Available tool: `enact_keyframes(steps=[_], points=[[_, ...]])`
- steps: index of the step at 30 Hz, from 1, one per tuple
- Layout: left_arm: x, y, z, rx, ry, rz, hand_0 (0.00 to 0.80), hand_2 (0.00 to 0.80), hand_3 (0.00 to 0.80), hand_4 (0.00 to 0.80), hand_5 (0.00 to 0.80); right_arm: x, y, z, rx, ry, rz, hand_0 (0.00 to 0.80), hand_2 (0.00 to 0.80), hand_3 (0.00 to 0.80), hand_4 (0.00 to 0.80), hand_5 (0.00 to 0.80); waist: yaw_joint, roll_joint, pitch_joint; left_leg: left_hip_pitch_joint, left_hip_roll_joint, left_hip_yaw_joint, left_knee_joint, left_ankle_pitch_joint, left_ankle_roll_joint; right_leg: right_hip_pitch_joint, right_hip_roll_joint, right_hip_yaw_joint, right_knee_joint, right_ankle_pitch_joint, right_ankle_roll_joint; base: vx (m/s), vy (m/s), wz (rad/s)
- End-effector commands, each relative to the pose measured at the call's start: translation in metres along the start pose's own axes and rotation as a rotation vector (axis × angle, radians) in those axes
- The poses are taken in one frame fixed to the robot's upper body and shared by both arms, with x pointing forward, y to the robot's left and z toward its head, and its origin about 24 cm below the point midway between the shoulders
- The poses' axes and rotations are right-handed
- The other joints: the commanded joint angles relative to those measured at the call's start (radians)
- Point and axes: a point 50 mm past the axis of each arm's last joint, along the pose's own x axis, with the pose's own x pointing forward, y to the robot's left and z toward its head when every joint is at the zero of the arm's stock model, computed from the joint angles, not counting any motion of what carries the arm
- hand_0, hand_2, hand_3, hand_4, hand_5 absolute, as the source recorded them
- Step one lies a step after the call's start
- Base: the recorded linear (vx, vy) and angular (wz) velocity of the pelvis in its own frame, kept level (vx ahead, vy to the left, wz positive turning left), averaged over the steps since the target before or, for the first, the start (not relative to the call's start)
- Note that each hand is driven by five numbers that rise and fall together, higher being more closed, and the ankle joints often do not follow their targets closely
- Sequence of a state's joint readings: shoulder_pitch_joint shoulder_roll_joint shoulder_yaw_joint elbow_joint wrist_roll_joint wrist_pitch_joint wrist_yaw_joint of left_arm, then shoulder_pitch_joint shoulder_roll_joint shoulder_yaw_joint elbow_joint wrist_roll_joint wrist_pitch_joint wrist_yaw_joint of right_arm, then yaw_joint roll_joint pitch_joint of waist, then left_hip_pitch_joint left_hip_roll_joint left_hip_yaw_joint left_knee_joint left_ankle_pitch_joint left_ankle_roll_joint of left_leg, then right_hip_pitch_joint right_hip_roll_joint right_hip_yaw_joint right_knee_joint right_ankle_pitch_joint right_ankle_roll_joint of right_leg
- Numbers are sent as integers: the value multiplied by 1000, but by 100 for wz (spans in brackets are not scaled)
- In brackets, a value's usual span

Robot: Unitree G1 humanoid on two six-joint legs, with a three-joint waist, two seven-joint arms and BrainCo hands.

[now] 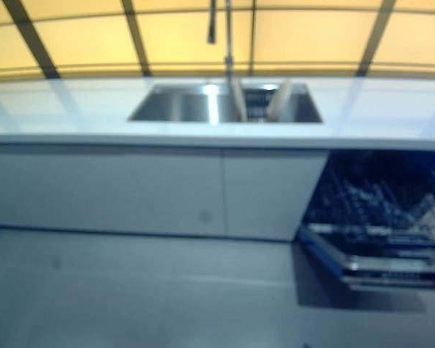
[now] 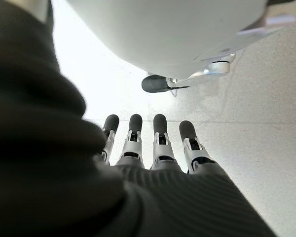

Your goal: Take plates into dishwasher

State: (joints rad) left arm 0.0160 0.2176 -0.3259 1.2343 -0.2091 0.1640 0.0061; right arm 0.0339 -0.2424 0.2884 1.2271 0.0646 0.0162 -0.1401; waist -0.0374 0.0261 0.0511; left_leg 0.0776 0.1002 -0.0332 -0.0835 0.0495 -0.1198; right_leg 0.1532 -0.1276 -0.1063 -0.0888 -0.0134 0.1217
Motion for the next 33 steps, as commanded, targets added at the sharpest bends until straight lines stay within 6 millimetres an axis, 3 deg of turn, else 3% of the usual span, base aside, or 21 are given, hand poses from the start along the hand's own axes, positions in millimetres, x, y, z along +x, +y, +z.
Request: enact_keyframes(steps=[1, 6, 16, 17, 19, 21, 22, 24, 25, 27, 28, 29, 30, 31, 33], points=[[1, -4, 9, 90, 4, 14, 0, 0, 0, 0, 0, 3, 1, 15, 15, 30, 9, 0, 0, 0, 0, 0, 20, -17, 36, 24, -182, 50, -4, -65, 161, -75, 119, 5, 46, 33, -54, 0, 0, 0], [1, -2, 8, 113, 9, 39, 0, 0, 0, 0, 0, 3, 4, 10, 27, 89, 17, 0, 0, 0, 0, 0, 25, -19, 41, 17, -181, 39, -4, -58, 167, -88, 129, 6, 92, 7, -63, -1, -7, 0], [0, 2, 23, 64, -50, 46, 0, 0, 0, 0, 0, 4, 2, 24, 35, 35, 27, 0, 0, 0, 0, 0, 35, -33, 55, 32, -179, 20, 11, -62, 176, -84, 139, 13, 112, -10, -79, 21, -56, 3], [0, 2, 25, 42, -50, 54, 0, 0, 0, 0, 0, 4, 2, 27, 29, 23, 30, 0, 0, 0, 0, 0, 36, -35, 57, 23, -176, 19, 43, -74, 176, -89, 141, 17, 130, -24, -87, 35, -85, 0], [0, 3, 28, 11, -63, 70, 0, 0, 0, 0, 0, 5, 2, 33, 6, 9, 40, 0, 0, 0, 0, 0, 32, -56, 73, -48, -168, 45, 236, -124, 168, -107, 127, 23, 179, -50, -114, 20, -95, 4], [-1, 5, 30, -13, -86, 78, 0, 0, 0, 0, 0, 5, -2, 34, 7, 1, 17, 0, 0, 0, 0, 0, 47, -79, 117, -246, -180, 61, 563, -49, 137, -107, 113, 25, 206, -50, -145, 16, -98, 17], [0, 3, 28, -52, -82, 65, 0, 0, 0, 0, 0, 5, -6, 31, -18, 15, 5, 0, 0, 0, 0, 0, 58, -69, 144, -348, -172, 80, 638, 40, 109, -95, 130, 33, 213, -50, -157, 131, -26, 23], [0, 3, 24, -97, -67, 64, 0, 0, 0, 0, 0, 5, -10, 24, -7, 41, 0, 0, 0, 0, 0, 0, 79, -43, 174, -386, -149, 96, 502, 107, 91, -55, 155, 54, 201, -54, -150, 302, 69, 31], [0, 4, 18, -117, -56, 65, 0, 0, 0, 0, 0, 5, -10, 22, -7, 48, 6, 0, 0, 0, 0, 0, 90, -16, 180, -384, -121, 88, 350, 176, 75, -27, 184, 68, 196, -68, -147, 397, 110, -9], [0, 4, 13, -139, -44, 67, 0, 0, 0, 0, 0, 5, -10, 20, -23, 54, 6, 0, 0, 0, 0, 0, 107, -3, 191, -380, -111, 54, 212, 218, 66, 8, 199, 92, 190, -86, -145, 354, 105, -34], [0, 3, 10, -164, -39, 69, 0, 0, 0, 0, 0, 5, -11, 17, -24, 65, 1, 0, 0, 0, 0, 0, 124, 2, 191, -390, -111, 12, 111, 235, 57, 33, 206, 120, 185, -98, -142, 341, 117, -26], [1, 0, 8, -186, -38, 64, 0, 0, 0, 0, 0, 5, -13, 15, -8, 72, -9, 0, 0, 0, 0, 0, 132, 1, 192, -394, -118, 6, 98, 230, 59, 54, 203, 139, 185, -114, -141, 368, 150, -37], [1, -3, 8, -196, -34, 59, 0, 0, 0, 0, 0, 5, -15, 15, -8, 71, -16, 0, 0, 0, 0, 0, 130, 2, 186, -382, -120, 20, 87, 186, 70, 60, 197, 151, 188, -126, -138, 340, 178, -37], [1, -4, 7, -186, -32, 59, 0, 0, 0, 0, 0, 5, -16, 15, -25, 61, -11, 0, 0, 0, 0, 0, 124, 4, 176, -364, -119, 46, 90, 143, 83, 64, 183, 153, 203, -145, -129, 309, 185, -37], [1, 1, 10, -180, -45, 76, 0, 0, 0, 0, 0, 5, -11, 13, -27, 71, 12, 0, 0, 0, 0, 0, 119, -2, 157, -358, -127, 51, 131, 118, 99, 76, 151, 156, 223, -166, -101, 293, 148, -45]])
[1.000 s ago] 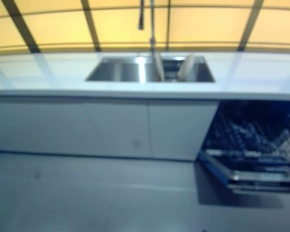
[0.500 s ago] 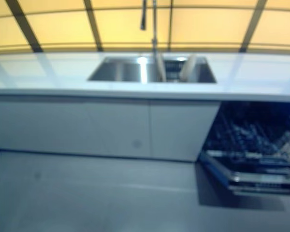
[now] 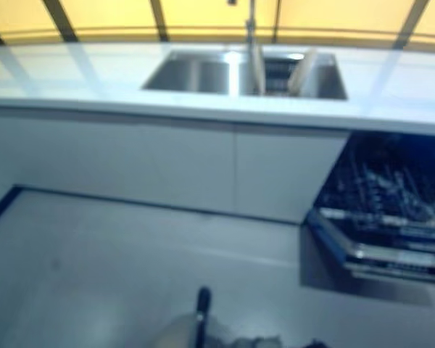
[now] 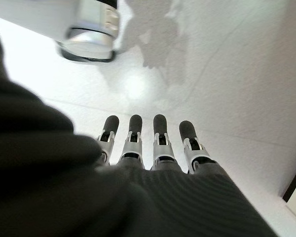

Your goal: Take plates into dishwasher

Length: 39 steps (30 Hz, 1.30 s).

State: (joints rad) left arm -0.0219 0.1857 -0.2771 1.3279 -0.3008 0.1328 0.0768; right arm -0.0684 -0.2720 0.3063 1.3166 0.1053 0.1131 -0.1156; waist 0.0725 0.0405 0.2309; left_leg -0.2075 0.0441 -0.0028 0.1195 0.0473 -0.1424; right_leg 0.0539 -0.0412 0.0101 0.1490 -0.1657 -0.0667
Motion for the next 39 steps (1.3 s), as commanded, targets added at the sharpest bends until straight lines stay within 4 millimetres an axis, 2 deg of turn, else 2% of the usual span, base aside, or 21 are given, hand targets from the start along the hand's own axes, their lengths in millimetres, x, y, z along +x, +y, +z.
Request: enact_keyframes(steps=[1, 5, 11, 15, 16, 17, 18, 19, 21, 22, 23, 24, 25, 26, 28, 29, 30, 31, 32, 35, 39], points=[[-1, 6, 14, -44, -83, 24, 0, 0, 0, 0, 0, -1, 13, 0, -38, -15, 50, 0, 0, 0, 0, 0, 7, -21, -35, -62, -69, 21, -58, 105, 123, 180, 47, 28, -4, -24, 102, 320, 79, -53], [-2, 12, 27, 13, -109, 47, 0, 0, 0, 0, 0, -2, 20, -4, -5, -10, 58, 0, 0, 0, 0, 0, 5, -29, -56, -71, -58, 54, -32, 93, 122, 176, 2, -46, -15, -21, 108, 195, -2, -24], [-2, 5, 33, 110, -122, 9, 0, 0, 0, 0, 0, -2, 14, 7, -21, -32, 37, 0, 0, 0, 0, 0, 11, -41, -75, -122, -34, 84, 5, 82, 116, 178, -27, -56, -83, 8, 120, 110, 11, 6], [-2, 8, 31, 93, -110, 28, 0, 0, 0, 0, 0, -1, 10, 3, 39, -24, 16, 0, 0, 0, 0, 0, -5, -51, -100, -88, -44, 93, 47, 22, 144, 198, -65, -45, -34, 11, 153, 283, 115, -11], [-2, 11, 31, 103, -104, 37, 0, 0, 0, 0, 0, -1, 8, 0, 72, -10, -2, 0, 0, 0, 0, 0, -12, -53, -117, -77, -56, 96, 70, -4, 162, 206, -87, -41, 20, 24, 167, 320, 139, -1], [-2, 13, 32, 113, -100, 40, 0, 0, 0, 0, 0, -1, 7, -1, 92, -2, -15, 0, 0, 0, 0, 0, -14, -57, -129, -65, -69, 99, 71, -15, 176, 204, -113, -46, 79, 82, 183, 387, 194, -3], [-2, 15, 33, 130, -99, 46, 0, 0, 0, 0, 0, -1, 6, -2, 113, 7, -27, 0, 0, 0, 0, 0, -19, -56, -139, -39, -90, 95, 62, -33, 198, 178, -149, -45, 225, 178, 197, 304, 206, 3], [-2, 17, 33, 153, -98, 48, 0, 0, 0, 0, 0, -1, 5, -4, 131, 9, -35, 0, 0, 0, 0, 0, -30, -45, -144, -6, -100, 88, 47, -48, 214, 113, -156, -31, 381, 262, 204, 314, 272, -3], [-3, 24, 35, 204, -89, 46, 0, 0, 0, 0, 0, -1, -2, -8, 166, -2, -57, 0, 0, 0, 0, 0, -83, -7, -121, 94, -105, 79, 14, -66, 229, -143, -103, -16, 658, 339, 194, 238, 250, -2], [-3, 24, 35, 207, -89, 47, 0, 0, 0, 0, 0, -1, -3, -8, 173, -4, -63, 0, 0, 0, 0, 0, -85, -2, -121, 96, -102, 80, 12, -66, 228, -156, -98, -17, 662, 345, 191, 177, 168, 29], [-3, 26, 35, 193, -91, 58, 0, 0, 0, 0, 0, -1, -6, -7, 190, -15, -76, 0, 0, 0, 0, 0, -109, 7, -96, 147, -103, 74, 2, -72, 227, -284, -111, -47, 669, 337, 173, 297, 8, 53], [-3, 29, 35, 163, -87, 70, 0, 0, 0, 0, 0, 0, -12, -5, 204, -26, -87, 0, 0, 0, 0, 0, -128, 8, -80, 201, -102, 74, -14, -80, 216, -335, -130, -107, 488, 301, 153, 325, -25, 50], [-3, 29, 35, 161, -86, 71, 0, 0, 0, 0, 0, 0, -13, -5, 202, -27, -88, 0, 0, 0, 0, 0, -129, 10, -81, 204, -100, 73, -17, -80, 214, -339, -130, -115, 457, 302, 151, 496, -295, 35], [-3, 31, 33, 165, -83, 71, 0, 0, 0, 0, 0, 0, -15, -8, 204, -24, -92, 0, 0, 0, 0, 0, -140, -13, -87, 247, -117, 56, -35, -104, 201, -320, -137, -161, 173, 325, 164, 492, -373, 21], [-2, 33, 30, 167, -64, 66, 0, 0, 0, 0, 0, 0, -16, -11, 212, -14, -101, 0, 0, 0, 0, 0, -164, -22, -84, 317, -120, 32, -44, -154, 184, -306, -132, -163, -181, 409, 210, 609, -415, 21], [-2, 35, 26, 160, -45, 58, 0, 0, 0, 0, 0, 0, -19, -11, 208, -10, -105, 0, 0, 0, 0, 0, -172, -18, -88, 343, -114, 20, -43, -165, 180, -323, -128, -156, -236, 409, 217, 405, -238, 13], [-2, 34, 25, 156, -40, 55, 0, 0, 0, 0, 0, 0, -19, -10, 205, -9, -106, 0, 0, 0, 0, 0, -173, -16, -88, 352, -111, 16, -40, -173, 180, -322, -126, -148, -236, 409, 215, 353, -241, 14], [-1, 34, 19, 148, -24, 44, 0, 0, 0, 0, 0, 0, -20, -9, 195, -8, -109, 0, 0, 0, 0, 0, -174, -27, -95, 369, -110, 1, -11, -217, 187, -300, -133, -120, -213, 405, 207, 339, -273, 17], [-1, 34, 10, 149, -6, 45, 0, 0, 0, 0, 0, 0, -19, -8, 175, 0, -107, 0, 0, 0, 0, 0, -166, -42, -105, 369, -103, 13, 33, -253, 190, -263, -136, -123, -174, 374, 203, 333, -278, 17], [-1, 36, -2, 113, 18, 41, 0, 0, 0, 0, 0, 0, -12, -7, 146, 10, -87, 0, 0, 0, 0, 0, -161, -49, -123, 420, -68, 12, 32, -268, 174, -252, -120, -108, -57, 344, 201, 294, -232, 21], [-1, 22, 10, 147, -43, -18, 0, 0, 0, 0, 0, 0, -13, -1, 124, -32, -79, 0, 0, 0, 0, 0, -162, -45, -130, 434, -56, 1, -45, -231, 168, -228, -107, -97, -66, 329, 195, 144, -88, 21]])
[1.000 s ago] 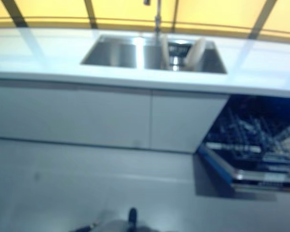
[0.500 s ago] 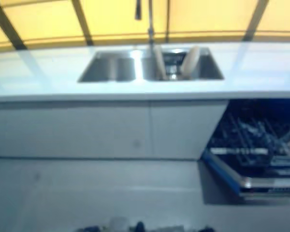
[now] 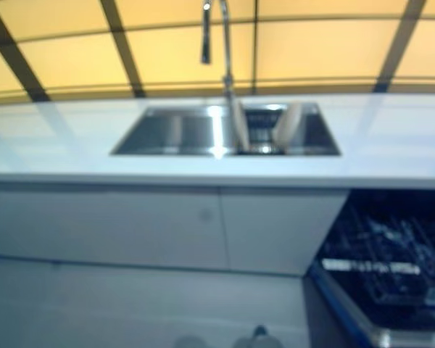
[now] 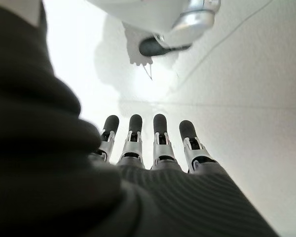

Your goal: Take plates into dishwasher

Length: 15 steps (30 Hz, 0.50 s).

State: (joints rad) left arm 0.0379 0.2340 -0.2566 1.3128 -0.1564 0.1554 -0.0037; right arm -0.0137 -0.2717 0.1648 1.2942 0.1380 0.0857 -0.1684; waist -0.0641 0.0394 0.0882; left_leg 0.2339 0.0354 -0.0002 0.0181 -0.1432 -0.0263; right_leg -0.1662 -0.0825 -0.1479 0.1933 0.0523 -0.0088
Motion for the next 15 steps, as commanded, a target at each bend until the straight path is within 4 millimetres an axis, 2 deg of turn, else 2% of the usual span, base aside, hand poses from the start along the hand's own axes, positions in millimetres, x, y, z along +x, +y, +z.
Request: enact_keyframes(steps=[1, 4, 11, 13, 15], points=[[-3, 4, 39, 28, -128, -6, 0, 0, 0, 0, 0, 1, -4, 19, -56, -73, -9, 0, 0, 0, 0, 0, -27, -41, 11, -9, -47, 1, 32, -29, 47, -11, -69, 59, -111, 111, 143, 0, 0, 0], [-3, -2, 45, 103, -143, -29, 0, 0, 0, 0, 0, 0, 0, 24, -69, -100, 3, 0, 0, 0, 0, 0, -26, -38, 13, -5, -41, 5, -12, -6, 40, -23, -86, 47, -102, 114, 163, 33, -2, 3], [-2, 5, 33, 127, -105, 21, 0, 0, 0, 0, 0, -3, 16, 39, -50, -179, 65, 0, 0, 0, 0, 0, -21, -43, 20, 25, -42, 6, -57, -6, 42, -52, -114, 1, -70, 122, 179, 76, -28, 7], [-2, 5, 33, 148, -103, 18, 0, 0, 0, 0, 0, -5, 20, 46, -76, -216, 128, 0, 0, 0, 0, 0, -20, -44, 18, 37, -40, 9, -60, -13, 41, -59, -121, -9, -63, 124, 182, 98, -23, 0], [-2, 6, 35, 199, -109, 18, 0, 0, 0, 0, 0, -9, 28, 59, -97, -281, 260, 0, 0, 0, 0, 0, -15, -50, 16, 45, -37, 10, -59, -17, 36, -59, -128, -18, -59, 128, 184, 110, -42, 2]])
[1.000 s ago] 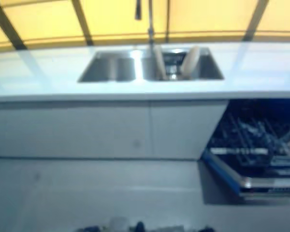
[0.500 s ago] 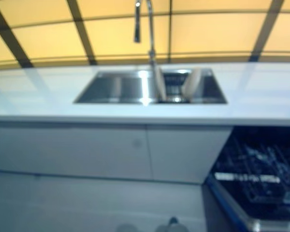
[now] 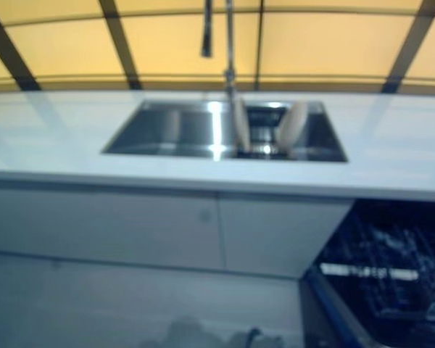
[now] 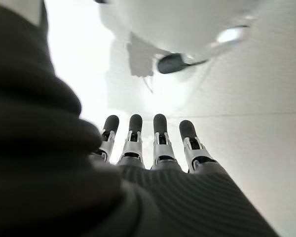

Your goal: Take plates into dishwasher

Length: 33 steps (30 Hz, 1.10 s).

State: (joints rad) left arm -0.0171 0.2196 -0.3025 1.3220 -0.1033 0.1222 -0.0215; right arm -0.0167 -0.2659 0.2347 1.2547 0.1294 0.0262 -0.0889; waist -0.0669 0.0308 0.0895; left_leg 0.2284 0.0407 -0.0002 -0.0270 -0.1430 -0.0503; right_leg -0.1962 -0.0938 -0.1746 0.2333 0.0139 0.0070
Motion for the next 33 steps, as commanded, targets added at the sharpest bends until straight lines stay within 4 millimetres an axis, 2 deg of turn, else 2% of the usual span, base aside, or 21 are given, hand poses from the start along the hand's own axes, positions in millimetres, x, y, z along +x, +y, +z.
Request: enact_keyframes(steps=[1, 5, 7, 10, 11, 12, 13, 15, 16, 17, 18, 19, 20, 21, 23, 24, 27, 28, 29, 30, 33], points=[[-1, 13, 10, 107, -30, 36, 0, 0, 0, 0, 0, -1, 14, 46, -44, -184, 167, 0, 0, 0, 0, 0, -11, -42, 14, 51, -42, 10, -13, -17, 60, -29, -117, 7, -99, 167, 168, 148, -74, 3], [-3, 30, 17, 207, -38, 63, 0, 0, 0, 0, 0, -10, 15, 82, -211, -301, 384, 0, 0, 0, 0, 0, 2, -64, 13, 52, -21, 25, -7, -13, 44, -24, -126, -4, -83, 165, 170, 147, -106, 11], [-6, 47, 20, 225, -35, 95, 0, 0, 0, 0, 0, -21, 3, 109, -266, -384, 493, 0, 0, 0, 0, 0, 6, -83, 13, 47, -1, 33, 13, -16, 32, -28, -131, 1, -60, 155, 169, 113, -154, 14], [-8, 62, 13, 161, 1, 135, 0, 0, 0, 0, 0, -37, -15, 129, -329, -424, 606, 0, 0, 0, 0, 0, -2, -103, 3, 54, 29, 40, 76, -41, 14, -28, -106, 17, -40, 123, 152, 102, -168, 8], [-9, 64, 8, 131, 14, 148, 0, 0, 0, 0, 0, -40, -18, 134, -356, -427, 624, 0, 0, 0, 0, 0, -3, -106, -2, 47, 51, 38, 125, 1, -5, -10, -80, 28, -53, 111, 132, 101, -203, 4], [-9, 67, 3, 80, 25, 166, 0, 0, 0, 0, 0, -44, -25, 141, -390, -429, 634, 0, 0, 0, 0, 0, -1, -113, -9, 20, 79, 36, 224, 92, -29, 25, -49, 38, -91, 100, 102, 90, -233, 8], [-9, 67, -2, 24, 29, 177, 0, 0, 0, 0, 0, -47, -29, 147, -420, -438, 629, 0, 0, 0, 0, 0, 9, -130, -11, -47, 85, 24, 388, 168, -35, 63, -35, 50, -126, 89, 74, 85, -246, 13], [-7, 61, -11, -79, 29, 174, 0, 0, 0, 0, 0, -51, -33, 158, -433, -464, 614, 0, 0, 0, 0, 0, 57, -164, 18, -348, 27, -23, 755, 285, -23, 146, -24, 75, -140, 54, 20, 92, -181, -11], [-7, 59, -13, -112, 27, 170, 0, 0, 0, 0, 0, -51, -32, 160, -404, -464, 617, 0, 0, 0, 0, 0, 83, -166, 37, -434, -3, -20, 800, 272, -17, 186, -19, 74, -139, 38, 12, 194, -1, -58], [-7, 56, -15, -164, 30, 157, 0, 0, 0, 0, 0, -50, -29, 159, -390, -457, 619, 0, 0, 0, 0, 0, 114, -149, 60, -470, -18, 5, 696, 266, -26, 237, 0, 75, -132, 2, 14, 275, 113, -93], [-7, 56, -17, -178, 30, 154, 0, 0, 0, 0, 0, -47, -27, 156, -395, -452, 616, 0, 0, 0, 0, 0, 118, -132, 59, -416, 44, 67, 479, 282, -30, 263, 7, 41, -132, -18, 27, 353, 171, -119], [-7, 57, -16, -176, 25, 148, 0, 0, 0, 0, 0, -45, -25, 156, -387, -450, 633, 0, 0, 0, 0, 0, 126, -125, 68, -370, 76, 114, 348, 291, -28, 285, 6, 17, -129, -29, 39, 252, 118, -100], [-7, 57, -15, -175, 24, 149, 0, 0, 0, 0, 0, -46, -24, 156, -386, -451, 638, 0, 0, 0, 0, 0, 129, -123, 72, -364, 75, 112, 323, 301, -31, 292, 7, 15, -128, -32, 41, 328, 137, -82], [-7, 58, -10, -178, 0, 165, 0, 0, 0, 0, 0, -53, -17, 163, -398, -476, 733, 0, 0, 0, 0, 0, 158, -117, 81, -374, 69, 63, 202, 328, -38, 325, 8, 15, -107, -58, 55, 246, 88, -69], [-8, 63, -3, -158, -11, 179, 0, 0, 0, 0, 0, -62, -17, 171, -374, -506, 815, 0, 0, 0, 0, 0, 156, -134, 73, -345, 53, 72, 197, 241, -9, 323, -11, 13, -77, -78, 66, 243, 75, -79], [-9, 70, 2, -146, -29, 205, 0, 0, 0, 0, 0, -73, -15, 180, -412, -562, 869, 0, 0, 0, 0, 0, 151, -146, 56, -318, 42, 72, 188, 204, 2, 315, -32, 8, -65, -75, 86, 179, 33, -72], [-14, 89, 15, -116, -42, 232, 0, 0, 0, 0, 0, -117, -20, 212, -418, -781, 1015, 0, 0, 0, 0, 0, 142, -156, 29, -276, 53, 79, 142, 191, -2, 299, -71, -13, -82, -43, 124, 114, -20, -2], [-15, 91, 16, -116, -44, 237, 0, 0, 0, 0, 0, -124, -21, 218, -402, -829, 1036, 0, 0, 0, 0, 0, 141, -157, 25, -274, 54, 78, 139, 189, -2, 298, -73, -11, -89, -41, 125, 87, -17, 48], [-16, 94, 15, -116, -46, 241, 0, 0, 0, 0, 0, -145, -26, 233, -367, -929, 1061, 0, 0, 0, 0, 0, 136, -157, 15, -281, 54, 83, 137, 187, 0, 296, -73, -7, -103, -40, 124, 86, 3, 32], [-16, 95, 13, -113, -44, 240, 0, 0, 0, 0, 0, -169, -36, 251, -306, -1070, 1077, 0, 0, 0, 0, 0, 129, -159, 2, -292, 52, 93, 140, 182, 2, 295, -75, -2, -122, -36, 126, 89, 15, 36], [-13, 87, 5, -125, -36, 210, 0, 0, 0, 0, 0, -201, -58, 277, -161, -1274, 1067, 0, 0, 0, 0, 0, 125, -158, -14, -306, 56, 105, 148, 168, 1, 305, -83, 0, -150, -37, 132, 95, 20, 32]])
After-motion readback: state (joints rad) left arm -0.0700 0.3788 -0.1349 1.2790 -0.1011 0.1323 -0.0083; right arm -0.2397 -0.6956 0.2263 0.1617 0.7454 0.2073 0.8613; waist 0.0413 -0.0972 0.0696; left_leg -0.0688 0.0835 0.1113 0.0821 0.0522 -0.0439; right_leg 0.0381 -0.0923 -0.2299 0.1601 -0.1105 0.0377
